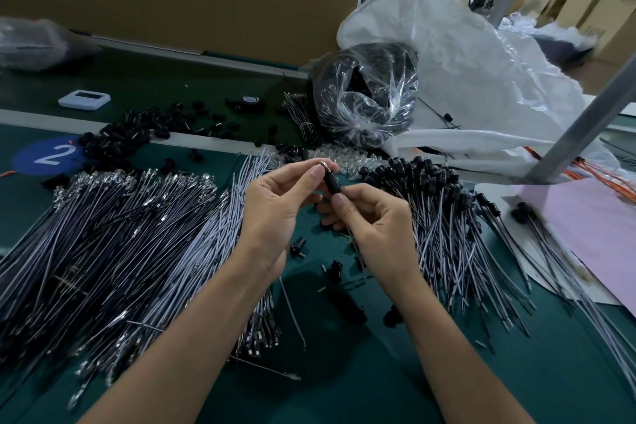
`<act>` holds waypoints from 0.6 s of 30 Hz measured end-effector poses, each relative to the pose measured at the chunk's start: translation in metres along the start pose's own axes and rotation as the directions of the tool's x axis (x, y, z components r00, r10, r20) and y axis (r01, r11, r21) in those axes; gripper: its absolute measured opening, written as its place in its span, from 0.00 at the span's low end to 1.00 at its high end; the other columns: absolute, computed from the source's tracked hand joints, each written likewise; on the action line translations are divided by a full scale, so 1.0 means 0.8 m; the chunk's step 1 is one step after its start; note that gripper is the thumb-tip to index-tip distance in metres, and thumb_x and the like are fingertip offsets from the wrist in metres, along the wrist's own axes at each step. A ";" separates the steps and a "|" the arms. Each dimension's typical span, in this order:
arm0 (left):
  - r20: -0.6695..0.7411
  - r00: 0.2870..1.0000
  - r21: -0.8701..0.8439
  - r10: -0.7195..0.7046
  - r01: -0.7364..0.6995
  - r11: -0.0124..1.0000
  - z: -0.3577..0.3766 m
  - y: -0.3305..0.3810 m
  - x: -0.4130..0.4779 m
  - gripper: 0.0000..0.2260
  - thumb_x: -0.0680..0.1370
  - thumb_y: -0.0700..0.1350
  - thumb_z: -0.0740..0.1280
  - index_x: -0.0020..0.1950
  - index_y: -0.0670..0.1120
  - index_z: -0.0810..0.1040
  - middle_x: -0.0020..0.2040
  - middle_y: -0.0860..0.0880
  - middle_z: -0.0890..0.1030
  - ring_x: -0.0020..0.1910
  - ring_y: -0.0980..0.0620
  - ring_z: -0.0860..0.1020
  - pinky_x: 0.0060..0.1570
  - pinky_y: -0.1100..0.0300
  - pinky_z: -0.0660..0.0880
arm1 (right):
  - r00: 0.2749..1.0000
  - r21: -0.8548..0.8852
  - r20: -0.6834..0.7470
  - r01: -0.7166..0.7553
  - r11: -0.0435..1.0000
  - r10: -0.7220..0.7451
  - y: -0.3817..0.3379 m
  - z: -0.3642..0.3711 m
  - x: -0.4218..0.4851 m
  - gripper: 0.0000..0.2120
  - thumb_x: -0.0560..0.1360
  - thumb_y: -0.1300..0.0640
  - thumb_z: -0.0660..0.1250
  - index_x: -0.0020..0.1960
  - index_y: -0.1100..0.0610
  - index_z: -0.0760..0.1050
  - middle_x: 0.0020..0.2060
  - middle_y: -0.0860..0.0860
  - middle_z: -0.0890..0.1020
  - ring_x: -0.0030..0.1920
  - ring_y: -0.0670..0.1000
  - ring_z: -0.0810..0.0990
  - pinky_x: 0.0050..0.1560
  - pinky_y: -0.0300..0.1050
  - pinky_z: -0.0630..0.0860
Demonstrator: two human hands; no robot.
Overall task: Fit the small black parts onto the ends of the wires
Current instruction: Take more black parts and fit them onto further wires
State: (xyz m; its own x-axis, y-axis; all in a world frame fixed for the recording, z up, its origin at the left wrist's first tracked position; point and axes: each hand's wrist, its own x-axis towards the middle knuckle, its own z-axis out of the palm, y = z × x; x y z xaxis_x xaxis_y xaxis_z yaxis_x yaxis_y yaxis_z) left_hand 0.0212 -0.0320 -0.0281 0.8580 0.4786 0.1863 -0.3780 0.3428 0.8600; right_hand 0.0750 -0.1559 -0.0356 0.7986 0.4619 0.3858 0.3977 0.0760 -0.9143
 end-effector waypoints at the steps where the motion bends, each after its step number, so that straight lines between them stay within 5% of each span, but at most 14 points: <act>1: 0.001 1.000 -0.001 0.002 -0.002 1.000 0.000 0.000 0.000 0.06 0.71 0.44 0.71 0.44 0.47 0.87 0.47 0.48 0.86 0.45 0.56 0.82 0.44 0.65 0.77 | 1.000 -0.010 -0.005 0.003 1.000 -0.003 0.000 0.000 0.000 0.05 0.77 0.65 0.68 0.49 0.63 0.82 0.38 0.54 0.86 0.37 0.51 0.86 0.39 0.37 0.79; 18: -0.025 0.999 -0.044 0.034 -0.035 0.998 0.000 -0.002 -0.001 0.06 0.68 0.42 0.74 0.43 0.45 0.87 0.45 0.45 0.86 0.45 0.54 0.84 0.44 0.65 0.77 | 0.999 -0.044 -0.036 0.031 0.999 -0.032 0.003 -0.001 0.000 0.04 0.77 0.65 0.69 0.48 0.62 0.83 0.37 0.54 0.86 0.36 0.51 0.86 0.39 0.38 0.80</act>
State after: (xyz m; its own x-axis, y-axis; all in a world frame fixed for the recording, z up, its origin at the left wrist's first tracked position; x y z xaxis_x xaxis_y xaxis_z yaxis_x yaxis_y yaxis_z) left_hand 0.0213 -0.0332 -0.0296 0.8359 0.5097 0.2037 -0.4227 0.3609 0.8313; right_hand 0.0765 -0.1564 -0.0379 0.8012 0.4269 0.4193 0.4414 0.0515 -0.8958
